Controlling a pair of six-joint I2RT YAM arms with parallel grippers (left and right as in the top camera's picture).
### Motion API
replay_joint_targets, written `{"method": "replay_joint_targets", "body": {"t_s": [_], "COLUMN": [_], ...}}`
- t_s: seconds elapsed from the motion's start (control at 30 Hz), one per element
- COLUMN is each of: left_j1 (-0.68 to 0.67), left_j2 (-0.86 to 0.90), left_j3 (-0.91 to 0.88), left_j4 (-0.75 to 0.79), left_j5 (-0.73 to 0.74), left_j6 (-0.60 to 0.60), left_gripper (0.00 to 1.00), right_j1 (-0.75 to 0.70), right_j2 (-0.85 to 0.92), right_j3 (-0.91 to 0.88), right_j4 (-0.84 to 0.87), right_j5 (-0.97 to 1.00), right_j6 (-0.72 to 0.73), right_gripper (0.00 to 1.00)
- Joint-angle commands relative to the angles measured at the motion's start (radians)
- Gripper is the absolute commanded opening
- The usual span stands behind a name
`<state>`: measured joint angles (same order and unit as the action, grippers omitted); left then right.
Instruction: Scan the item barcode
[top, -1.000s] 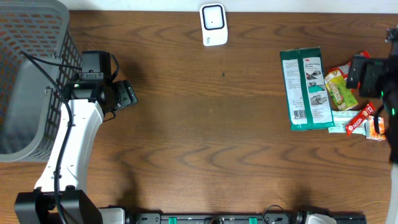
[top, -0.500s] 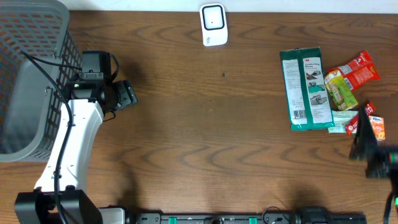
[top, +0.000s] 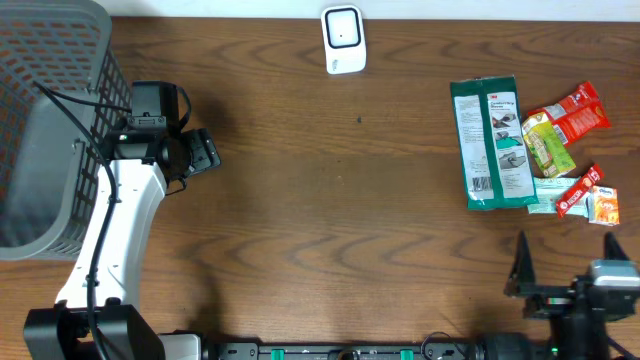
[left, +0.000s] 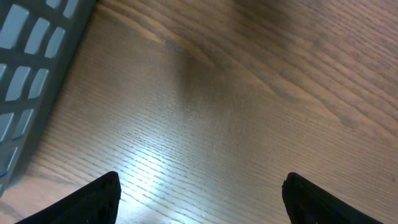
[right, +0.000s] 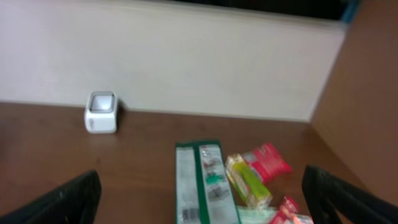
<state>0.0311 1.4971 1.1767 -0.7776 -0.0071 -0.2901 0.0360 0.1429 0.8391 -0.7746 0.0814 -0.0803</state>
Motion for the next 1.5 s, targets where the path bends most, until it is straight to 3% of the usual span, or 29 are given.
{"method": "replay_joint_targets", "body": {"t_s": [0.0, 0.43, 0.53, 0.87, 1.17, 1.33, 1.47], "left_j1": [0.002, 0.002, 0.002, 0.002, 0.002, 0.002, 0.002], "left_j2": [0.000, 0.000, 0.000, 0.000, 0.000, 0.000, 0.000], "left_j3": [0.005, 0.005, 0.005, 0.005, 0.005, 0.005, 0.005], "left_j4": [0.001, 0.001, 0.001, 0.001, 0.001, 0.001, 0.001], "left_j5": [-0.009, -0.009, -0.009, -0.009, -0.009, -0.009, -0.009], "left_j6": [0.001, 0.001, 0.001, 0.001, 0.001, 0.001, 0.001], "left_gripper": [0.85, 0.84, 0.84, 0.84, 0.84, 0.84, 0.84], "right_j1": [0.004, -0.009, -0.010, -0.010, -0.010, -0.010, -0.010], "right_j2": [-0.093, -0.137, -0.137, -0.137, -0.137, -0.137, -0.137], "right_j3": [-0.147, -0.568, -0.640, -0.806, -0.834, -0.834, -0.834], "right_j4": [0.134, 0.877, 0.951, 0.958, 0.869, 0.697, 0.700], "right_j5": [-0.074, -0.076, -0.076, -0.077, -0.080, -0.075, -0.079], "right_j6": [0.030, 0.208, 0.226, 0.350, 0.256, 0.240, 0.240], "right_gripper": [0.99, 0.99, 0.99, 0.99, 0.99, 0.99, 0.99]}}
